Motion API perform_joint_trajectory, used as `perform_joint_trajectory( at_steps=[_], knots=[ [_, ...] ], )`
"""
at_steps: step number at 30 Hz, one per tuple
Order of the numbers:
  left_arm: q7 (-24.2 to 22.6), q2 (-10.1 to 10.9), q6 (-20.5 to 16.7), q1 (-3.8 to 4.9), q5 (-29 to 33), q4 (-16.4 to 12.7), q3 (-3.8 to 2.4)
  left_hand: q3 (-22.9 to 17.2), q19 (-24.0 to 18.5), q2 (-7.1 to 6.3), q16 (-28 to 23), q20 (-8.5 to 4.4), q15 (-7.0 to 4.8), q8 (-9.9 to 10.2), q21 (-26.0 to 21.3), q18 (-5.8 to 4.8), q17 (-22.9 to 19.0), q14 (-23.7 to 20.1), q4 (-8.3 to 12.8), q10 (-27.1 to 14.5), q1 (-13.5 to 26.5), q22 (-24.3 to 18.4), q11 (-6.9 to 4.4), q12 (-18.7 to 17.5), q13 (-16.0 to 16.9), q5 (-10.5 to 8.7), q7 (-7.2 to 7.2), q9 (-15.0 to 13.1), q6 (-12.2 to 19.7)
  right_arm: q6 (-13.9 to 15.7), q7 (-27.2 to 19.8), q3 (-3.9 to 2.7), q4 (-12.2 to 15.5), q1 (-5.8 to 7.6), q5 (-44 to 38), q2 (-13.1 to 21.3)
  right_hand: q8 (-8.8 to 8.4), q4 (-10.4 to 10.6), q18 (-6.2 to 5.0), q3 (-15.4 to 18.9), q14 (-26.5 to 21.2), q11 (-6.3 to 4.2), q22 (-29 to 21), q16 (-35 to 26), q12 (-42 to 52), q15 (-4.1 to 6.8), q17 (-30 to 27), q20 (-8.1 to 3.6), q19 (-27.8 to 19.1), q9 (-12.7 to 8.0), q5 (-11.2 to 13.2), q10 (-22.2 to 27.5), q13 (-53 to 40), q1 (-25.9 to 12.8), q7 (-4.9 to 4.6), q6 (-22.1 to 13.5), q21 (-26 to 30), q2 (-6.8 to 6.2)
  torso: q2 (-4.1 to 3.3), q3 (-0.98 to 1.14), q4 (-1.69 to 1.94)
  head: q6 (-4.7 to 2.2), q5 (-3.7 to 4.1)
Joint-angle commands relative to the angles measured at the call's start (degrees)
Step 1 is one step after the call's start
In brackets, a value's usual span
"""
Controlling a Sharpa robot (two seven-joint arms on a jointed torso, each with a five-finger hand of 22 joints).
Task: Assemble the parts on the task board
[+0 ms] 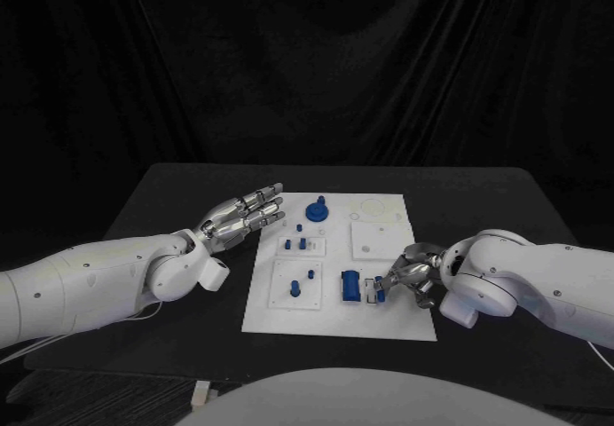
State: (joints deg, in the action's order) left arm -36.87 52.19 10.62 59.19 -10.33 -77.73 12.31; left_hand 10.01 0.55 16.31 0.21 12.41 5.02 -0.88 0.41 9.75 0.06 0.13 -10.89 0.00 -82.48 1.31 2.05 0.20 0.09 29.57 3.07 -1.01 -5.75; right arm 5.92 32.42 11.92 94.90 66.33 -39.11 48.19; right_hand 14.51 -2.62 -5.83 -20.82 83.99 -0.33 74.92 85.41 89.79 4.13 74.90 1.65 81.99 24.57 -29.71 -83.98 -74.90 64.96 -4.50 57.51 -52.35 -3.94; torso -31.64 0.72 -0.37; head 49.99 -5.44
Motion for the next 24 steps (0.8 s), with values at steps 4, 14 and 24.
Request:
perform_joint_trajectory(
  at_steps=[4, 14, 24],
  knots=[
    [-0.54, -0.05, 0.74, -0.08, 0.33, -0.11, -0.05, -0.02, 0.04, -0.13, -0.21, 0.39, -0.10, -0.39, 0.09, 0.56, -0.06, -0.13, 0.38, 0.00, -0.53, 0.10, 0.53, -0.20, -0.09, 0.26, 0.33, -0.07, 0.09, 1.29, 0.53, 0.00, -1.39, -0.79, 2.22, -0.90, 0.18, -5.93, -0.84, -6.46, 4.18, 0.21, 6.15, -0.18, 0.21, -0.08, 5.39, 0.34, -0.06, -0.14, 1.40, -6.02, -15.10, -0.99, -0.01, -0.68, 0.48, 0.20, 0.02, 0.00, 0.00, 0.01, -0.04],
    [-0.52, -0.13, 0.89, -0.08, 0.33, -0.13, -0.05, -0.02, 0.04, -0.13, -0.21, 0.39, -0.10, -0.39, 0.09, 0.56, -0.06, -0.13, 0.38, 0.00, -0.53, 0.10, 0.53, -0.20, -0.09, 0.26, 0.33, -0.07, 0.09, 0.44, 0.96, 0.00, -2.69, -1.29, -1.74, -2.10, 0.41, -4.46, -0.99, -5.34, 4.05, 0.19, 5.89, -0.49, 0.21, -0.10, 4.75, 0.42, -0.28, -0.58, 5.43, -6.02, -15.10, -2.45, 0.06, -1.45, 1.42, 0.32, 0.01, 0.00, -0.03, 0.01, -0.07],
    [-0.46, -0.11, 0.96, -0.09, 0.33, -0.12, -0.05, -0.10, 0.06, -0.09, -0.21, 0.40, -0.09, -0.38, 0.10, 0.57, -0.06, -0.13, 0.49, 0.00, -0.54, 0.12, 0.57, -0.20, -0.09, 0.32, 0.37, -0.07, 0.10, 0.92, 0.70, 0.00, -2.80, -1.43, -2.81, -2.44, 0.70, -2.90, -1.04, -3.48, 4.04, 0.16, 5.78, -0.54, 0.21, -0.09, 4.63, 0.43, -0.37, -0.85, 6.22, -6.02, -15.10, -3.71, 0.13, -1.65, 1.84, 0.27, 0.00, -0.01, -0.02, 0.01, -0.05]
  ],
)
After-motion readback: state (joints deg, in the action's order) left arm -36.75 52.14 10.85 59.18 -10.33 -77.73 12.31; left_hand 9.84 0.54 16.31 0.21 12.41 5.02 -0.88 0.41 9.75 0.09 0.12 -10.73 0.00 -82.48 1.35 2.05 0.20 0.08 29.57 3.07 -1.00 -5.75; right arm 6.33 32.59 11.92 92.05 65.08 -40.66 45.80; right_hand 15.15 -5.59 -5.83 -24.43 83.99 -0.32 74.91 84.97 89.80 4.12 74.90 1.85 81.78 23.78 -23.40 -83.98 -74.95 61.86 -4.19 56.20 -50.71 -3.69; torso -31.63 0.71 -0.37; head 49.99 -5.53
